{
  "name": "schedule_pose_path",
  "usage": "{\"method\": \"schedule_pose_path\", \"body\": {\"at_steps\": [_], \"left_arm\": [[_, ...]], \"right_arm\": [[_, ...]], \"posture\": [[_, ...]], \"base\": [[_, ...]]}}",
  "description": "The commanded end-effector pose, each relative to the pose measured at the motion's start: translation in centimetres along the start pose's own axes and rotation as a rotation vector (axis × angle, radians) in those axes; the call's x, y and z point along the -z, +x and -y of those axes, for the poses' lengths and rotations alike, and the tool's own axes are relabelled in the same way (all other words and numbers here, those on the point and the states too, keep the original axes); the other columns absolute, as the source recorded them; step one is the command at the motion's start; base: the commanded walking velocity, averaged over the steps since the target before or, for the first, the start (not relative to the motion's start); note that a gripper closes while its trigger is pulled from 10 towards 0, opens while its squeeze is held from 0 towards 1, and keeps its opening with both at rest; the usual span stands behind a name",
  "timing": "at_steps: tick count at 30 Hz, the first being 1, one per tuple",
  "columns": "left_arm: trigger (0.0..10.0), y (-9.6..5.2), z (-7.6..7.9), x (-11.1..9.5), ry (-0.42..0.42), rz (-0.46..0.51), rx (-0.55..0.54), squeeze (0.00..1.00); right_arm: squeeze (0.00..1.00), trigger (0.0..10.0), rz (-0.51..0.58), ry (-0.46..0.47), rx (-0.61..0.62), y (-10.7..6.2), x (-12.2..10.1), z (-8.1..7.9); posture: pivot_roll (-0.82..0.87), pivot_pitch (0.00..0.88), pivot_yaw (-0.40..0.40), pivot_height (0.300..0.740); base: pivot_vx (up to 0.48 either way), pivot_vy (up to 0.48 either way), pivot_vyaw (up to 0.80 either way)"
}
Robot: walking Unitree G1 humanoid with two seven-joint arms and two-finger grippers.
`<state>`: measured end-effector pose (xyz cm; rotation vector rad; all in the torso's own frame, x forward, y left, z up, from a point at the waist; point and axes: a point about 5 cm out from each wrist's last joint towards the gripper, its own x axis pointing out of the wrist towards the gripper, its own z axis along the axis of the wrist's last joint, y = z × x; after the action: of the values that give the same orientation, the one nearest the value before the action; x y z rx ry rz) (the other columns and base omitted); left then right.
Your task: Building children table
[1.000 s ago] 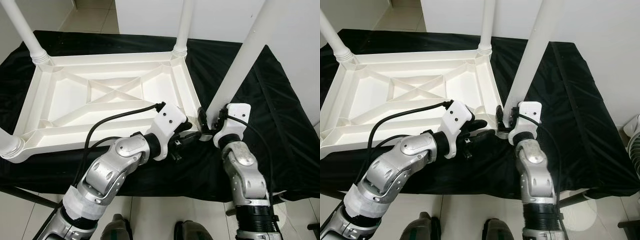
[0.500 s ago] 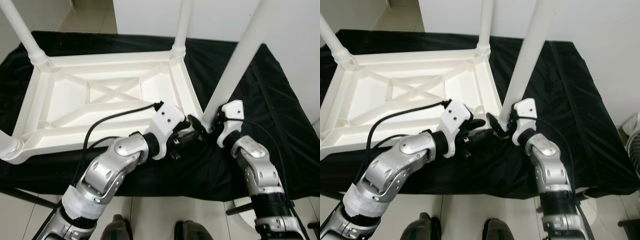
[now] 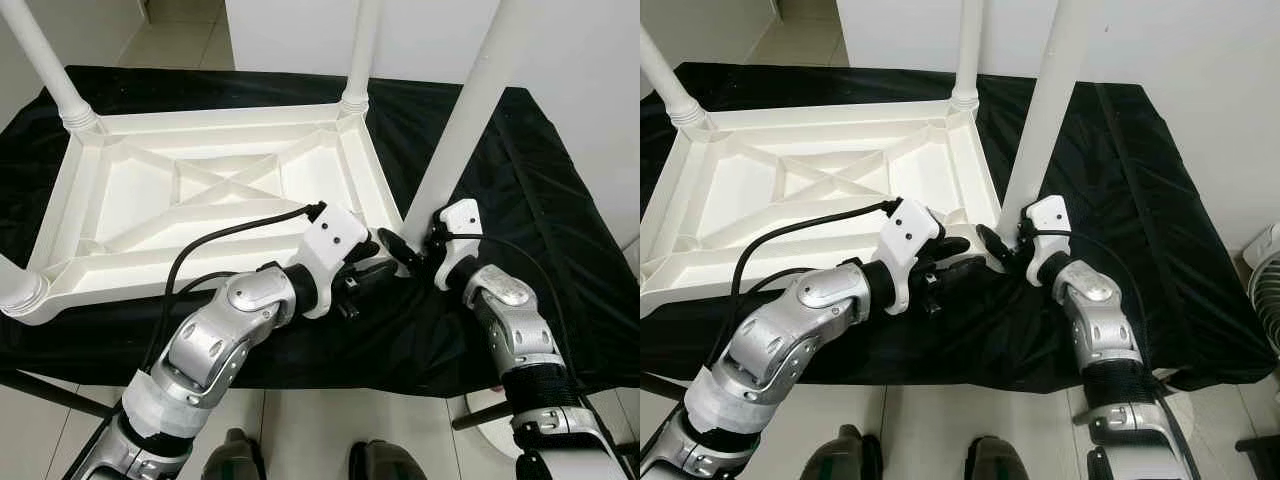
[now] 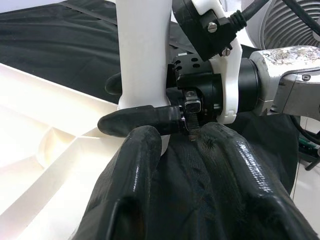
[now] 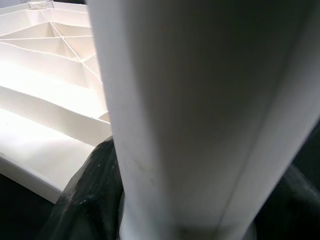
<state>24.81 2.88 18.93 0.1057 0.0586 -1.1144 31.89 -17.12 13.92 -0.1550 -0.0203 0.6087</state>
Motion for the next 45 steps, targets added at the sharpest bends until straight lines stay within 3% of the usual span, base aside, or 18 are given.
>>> {"method": "schedule_pose_path", "body": {"at_steps": [1, 2, 3, 8, 10, 14, 16, 17, 21, 28, 29, 35, 38, 42, 43, 45], "left_arm": [[10.0, 0.0, 0.1, 0.1, 0.002, -0.016, 0.012, 0.00], [10.0, 0.0, 0.1, 0.1, 0.002, -0.016, 0.012, 0.00], [10.0, 0.1, 0.2, 0.2, 0.001, -0.016, 0.015, 0.00], [10.0, 0.1, 0.4, 0.2, -0.002, -0.018, 0.017, 0.00], [10.0, 0.1, 0.5, 0.3, -0.004, -0.018, 0.020, 0.00], [10.0, 0.1, 0.6, 0.3, -0.006, -0.018, 0.022, 0.00], [10.0, 0.2, 0.7, 0.4, -0.009, -0.018, 0.029, 0.00], [10.0, 0.2, 0.7, 0.4, -0.009, -0.018, 0.029, 0.00], [10.0, 0.4, 0.9, 0.5, -0.009, -0.019, 0.045, 0.00], [10.0, 0.4, 1.0, 0.5, -0.009, -0.019, 0.050, 0.00], [10.0, 0.5, 1.0, 0.5, -0.010, -0.019, 0.051, 0.00], [10.0, 0.5, 0.9, 0.5, -0.008, -0.019, 0.050, 0.00], [10.0, 0.5, 0.9, 0.5, -0.008, -0.019, 0.047, 0.00], [10.0, 0.5, 0.9, 0.5, -0.009, -0.019, 0.046, 0.00], [10.0, 0.4, 0.9, 0.5, -0.009, -0.019, 0.046, 0.00], [10.0, 0.4, 0.9, 0.5, -0.010, -0.018, 0.044, 0.00]], "right_arm": [[0.00, 0.0, -0.020, 0.004, -0.001, 0.0, 0.5, -0.3], [0.00, 0.0, -0.020, 0.004, -0.001, 0.0, 0.5, -0.3], [0.00, 10.0, -0.040, 0.013, 0.052, -0.1, 1.0, -0.2], [0.00, 10.0, -0.020, 0.055, 0.157, -0.2, 1.0, -1.3], [0.00, 10.0, -0.017, 0.105, 0.265, -0.3, 1.0, -1.9], [0.00, 10.0, -0.029, 0.131, 0.369, -0.5, 1.2, -2.0], [0.00, 10.0, -0.058, 0.160, 0.546, -1.0, 1.4, -2.3], [0.00, 10.0, -0.058, 0.160, 0.546, -1.0, 1.4, -2.3], [0.00, 10.0, -0.119, 0.161, 0.816, -2.1, 2.0, -2.8], [0.00, 10.0, -0.093, 0.197, 0.798, -1.8, 1.5, -3.6], [1.00, 10.0, -0.066, 0.200, 0.777, -1.7, 1.2, -3.6], [1.00, 10.0, -0.006, 0.196, 0.702, -1.7, 0.3, -3.4], [1.00, 10.0, 0.017, 0.158, 0.570, -1.5, -0.3, -3.3], [1.00, 10.0, 0.012, 0.139, 0.536, -1.5, -0.3, -3.2], [0.00, 10.0, 0.008, 0.114, 0.496, -1.5, -0.4, -2.9], [0.00, 10.0, 0.016, 0.073, 0.410, -1.5, -0.7, -2.0]], "posture": [[-0.01, 0.076, 0.018, 0.740], [-0.01, 0.076, 0.018, 0.740], [-0.01, 0.077, 0.014, 0.740], [-0.01, 0.078, 0.007, 0.740], [-0.02, 0.077, 0.003, 0.740], [-0.03, 0.075, 0.000, 0.740], [-0.03, 0.074, 0.001, 0.740], [-0.03, 0.074, 0.001, 0.740], [-0.04, 0.070, 0.001, 0.740], [-0.04, 0.065, 0.001, 0.740], [-0.04, 0.064, 0.001, 0.740], [-0.04, 0.057, -0.002, 0.740], [-0.04, 0.057, -0.002, 0.740], [-0.04, 0.057, -0.002, 0.740], [-0.04, 0.061, -0.001, 0.740], [-0.04, 0.061, 0.000, 0.740]], "base": [[0.000, 0.000, 0.00], [0.000, 0.000, 0.00], [0.000, 0.000, 0.00], [0.000, 0.000, 0.00], [0.000, 0.000, 0.00], [0.000, 0.000, 0.00], [0.000, 0.000, 0.00], [0.000, 0.000, 0.00], [0.000, 0.000, 0.00], [0.000, 0.000, 0.00], [0.000, 0.000, 0.00], [0.000, 0.000, 0.00], [0.000, 0.000, 0.00], [0.000, 0.000, 0.00], [0.000, 0.000, 0.00], [0.000, 0.000, 0.00]]}}
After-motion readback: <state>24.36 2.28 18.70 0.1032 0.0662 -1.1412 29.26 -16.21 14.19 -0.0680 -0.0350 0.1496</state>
